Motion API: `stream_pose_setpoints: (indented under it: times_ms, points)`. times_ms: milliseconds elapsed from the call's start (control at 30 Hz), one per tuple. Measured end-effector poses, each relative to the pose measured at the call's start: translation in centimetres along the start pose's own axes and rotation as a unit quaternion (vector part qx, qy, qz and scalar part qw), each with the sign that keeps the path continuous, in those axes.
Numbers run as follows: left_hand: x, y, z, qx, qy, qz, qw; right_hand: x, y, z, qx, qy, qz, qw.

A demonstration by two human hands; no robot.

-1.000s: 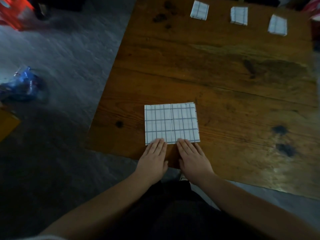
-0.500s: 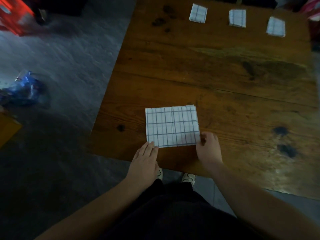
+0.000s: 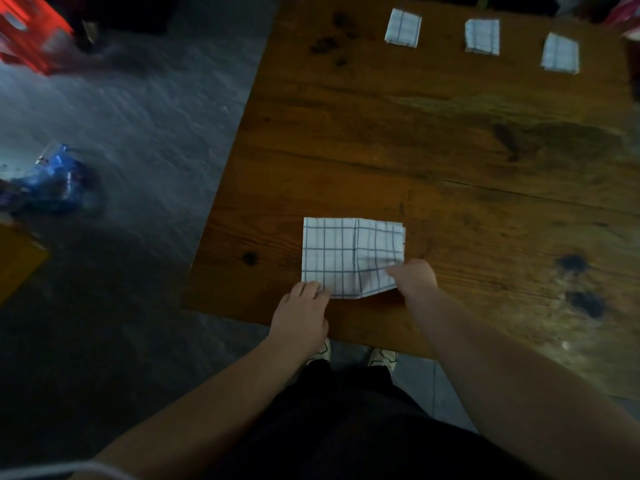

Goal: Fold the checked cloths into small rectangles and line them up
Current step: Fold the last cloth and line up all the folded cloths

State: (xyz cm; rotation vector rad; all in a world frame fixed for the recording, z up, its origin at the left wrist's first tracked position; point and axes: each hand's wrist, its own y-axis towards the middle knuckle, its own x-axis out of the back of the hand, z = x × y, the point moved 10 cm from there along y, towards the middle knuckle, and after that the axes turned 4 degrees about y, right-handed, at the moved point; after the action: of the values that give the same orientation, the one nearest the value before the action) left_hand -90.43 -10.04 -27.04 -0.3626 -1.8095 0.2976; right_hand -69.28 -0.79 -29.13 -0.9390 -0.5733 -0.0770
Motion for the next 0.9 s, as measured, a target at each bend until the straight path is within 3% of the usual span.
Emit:
stream_pose_setpoints:
  times_ms: [267,400,600,900]
  points:
    - [0.9,1.5,0.1,-0.03,-0.004,-0.014,0.999,-0.4,-1.8,-3.9,-0.094,0.143,0.043,0.984]
    - [1.3,2.5,-0.5,-0.032,0.01,-0.012,0.999,-1.2,-3.4,-5.7,-0.113,0.253,0.047,0.96]
    - [0.9,0.7,-5.7,-0.165,0.003,-0.046,0.985,-3.5,-6.6,-6.7,-0.122,0.319,0.079,0.936]
    - [-0.4,2.9,-3.0,-0.016,-0.145,-0.024,0.989,-2.6,-9.1,-3.9,0.027,0.218,0.094,0.971]
